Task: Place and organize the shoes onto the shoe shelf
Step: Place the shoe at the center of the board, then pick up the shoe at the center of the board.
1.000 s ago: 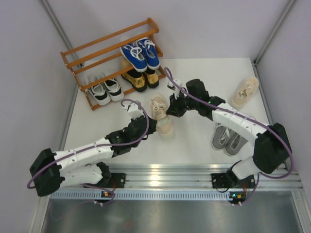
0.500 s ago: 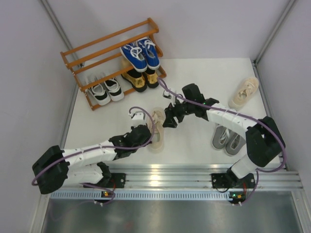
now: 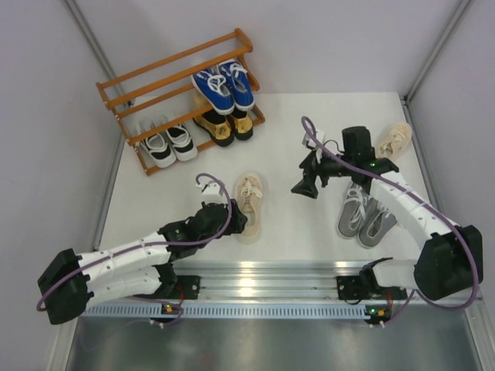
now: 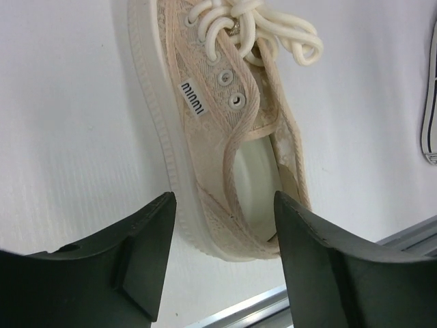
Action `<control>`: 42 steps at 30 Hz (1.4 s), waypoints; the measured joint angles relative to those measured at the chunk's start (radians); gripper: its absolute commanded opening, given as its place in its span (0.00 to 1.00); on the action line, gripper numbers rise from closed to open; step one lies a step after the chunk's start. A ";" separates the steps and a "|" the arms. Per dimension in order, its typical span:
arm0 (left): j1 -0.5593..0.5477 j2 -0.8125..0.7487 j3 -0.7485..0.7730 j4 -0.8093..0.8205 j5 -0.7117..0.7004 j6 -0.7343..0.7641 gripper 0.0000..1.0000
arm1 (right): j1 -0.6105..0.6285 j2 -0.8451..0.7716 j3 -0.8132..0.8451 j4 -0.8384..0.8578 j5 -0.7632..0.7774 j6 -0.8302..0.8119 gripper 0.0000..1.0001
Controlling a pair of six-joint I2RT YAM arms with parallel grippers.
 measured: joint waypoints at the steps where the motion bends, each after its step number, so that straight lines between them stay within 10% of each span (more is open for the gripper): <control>1: 0.000 -0.006 0.000 -0.013 0.006 -0.005 0.69 | -0.022 -0.014 -0.006 -0.001 -0.008 -0.013 1.00; 10: -0.008 0.088 0.032 -0.056 0.003 -0.081 0.60 | -0.037 -0.089 -0.060 -0.016 -0.072 -0.049 0.99; 22: -0.039 0.235 0.117 -0.129 -0.104 -0.110 0.00 | -0.076 -0.097 -0.071 -0.015 -0.095 -0.048 0.99; 42: -0.045 -0.189 0.323 -0.543 -0.352 0.114 0.00 | -0.106 -0.114 -0.071 -0.016 -0.106 -0.050 0.99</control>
